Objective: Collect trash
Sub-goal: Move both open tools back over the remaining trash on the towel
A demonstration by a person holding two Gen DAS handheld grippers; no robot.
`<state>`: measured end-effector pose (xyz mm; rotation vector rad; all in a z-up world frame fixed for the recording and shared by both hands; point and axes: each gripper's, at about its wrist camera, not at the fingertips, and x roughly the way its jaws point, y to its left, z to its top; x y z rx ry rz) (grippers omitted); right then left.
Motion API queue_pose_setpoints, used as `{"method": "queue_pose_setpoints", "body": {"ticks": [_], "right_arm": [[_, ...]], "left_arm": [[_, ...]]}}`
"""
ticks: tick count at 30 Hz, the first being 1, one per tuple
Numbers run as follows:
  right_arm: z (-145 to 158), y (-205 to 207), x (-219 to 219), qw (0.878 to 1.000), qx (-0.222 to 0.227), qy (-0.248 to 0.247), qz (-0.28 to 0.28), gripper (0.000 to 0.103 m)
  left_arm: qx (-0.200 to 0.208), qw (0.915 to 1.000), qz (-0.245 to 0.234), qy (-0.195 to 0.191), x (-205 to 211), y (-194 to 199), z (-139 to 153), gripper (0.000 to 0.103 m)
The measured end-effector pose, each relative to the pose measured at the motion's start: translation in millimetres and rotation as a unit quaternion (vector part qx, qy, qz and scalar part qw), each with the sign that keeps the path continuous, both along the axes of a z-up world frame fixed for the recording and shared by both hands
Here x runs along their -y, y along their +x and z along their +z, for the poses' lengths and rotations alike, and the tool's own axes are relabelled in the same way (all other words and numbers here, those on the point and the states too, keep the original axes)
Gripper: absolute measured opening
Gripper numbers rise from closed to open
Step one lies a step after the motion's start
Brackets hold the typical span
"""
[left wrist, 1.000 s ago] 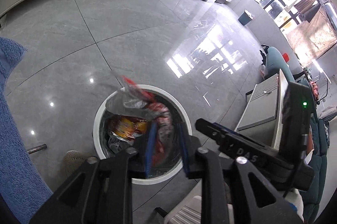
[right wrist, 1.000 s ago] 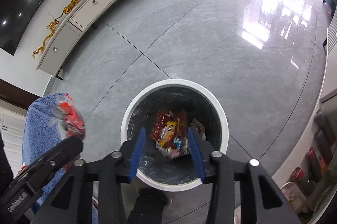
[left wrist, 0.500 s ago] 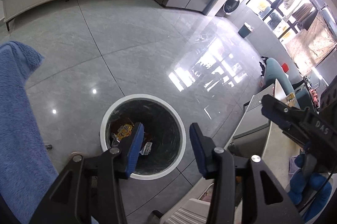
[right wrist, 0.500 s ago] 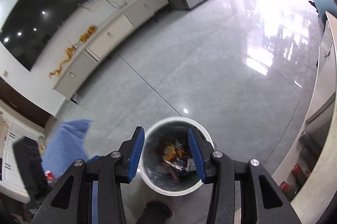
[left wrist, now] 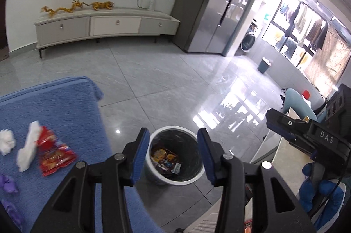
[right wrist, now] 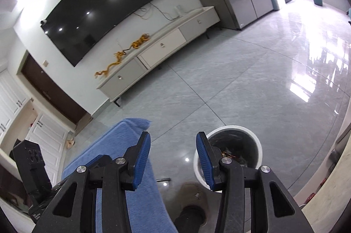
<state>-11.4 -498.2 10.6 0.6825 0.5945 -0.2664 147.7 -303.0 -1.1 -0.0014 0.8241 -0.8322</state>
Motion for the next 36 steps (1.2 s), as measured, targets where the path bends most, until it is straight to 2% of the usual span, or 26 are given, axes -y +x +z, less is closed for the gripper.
{"method": "queue_pose_setpoints", "body": {"ticks": [5, 9, 14, 20, 25, 28, 30, 36], "right_arm": [[19.4, -2.0, -37.1, 0.999, 0.026, -0.010, 0.028, 0.041], [33.2, -4.6, -64.7, 0.998, 0.041, -0.019, 0.048, 0.041], [48.3, -1.4, -98.3, 0.995, 0.058, -0.031, 0.076, 0.041], [57.7, 6.0, -136.0, 0.991, 0.070, -0.046, 0.106, 0.042], [63.7, 7.1, -160.7, 0.988, 0.081, -0.052, 0.122, 0.042], [65.0, 6.8, -168.4, 0.986, 0.087, -0.051, 0.130, 0.051], [65.8, 5.9, -173.9, 0.985, 0.090, -0.053, 0.136, 0.051], [64.9, 13.5, -194.9, 0.982, 0.092, -0.067, 0.154, 0.051]], "left_arm": [[0.037, 0.9978, 0.055, -0.006, -75.3, -11.1, 25.0, 0.043], [0.052, 0.9940, 0.096, -0.015, -134.4, -18.5, 36.0, 0.043], [0.071, 0.9866, 0.146, -0.016, -205.6, -31.9, 45.9, 0.043], [0.095, 0.9763, 0.194, -0.020, -271.2, -53.8, 51.7, 0.044], [0.116, 0.9672, 0.226, -0.014, -309.9, -70.7, 56.3, 0.044], [0.130, 0.9606, 0.245, -0.007, -334.4, -78.9, 58.1, 0.049], [0.137, 0.9565, 0.258, -0.003, -348.7, -85.1, 57.7, 0.054], [0.136, 0.9473, 0.290, -0.001, -392.5, -93.7, 47.8, 0.054]]}}
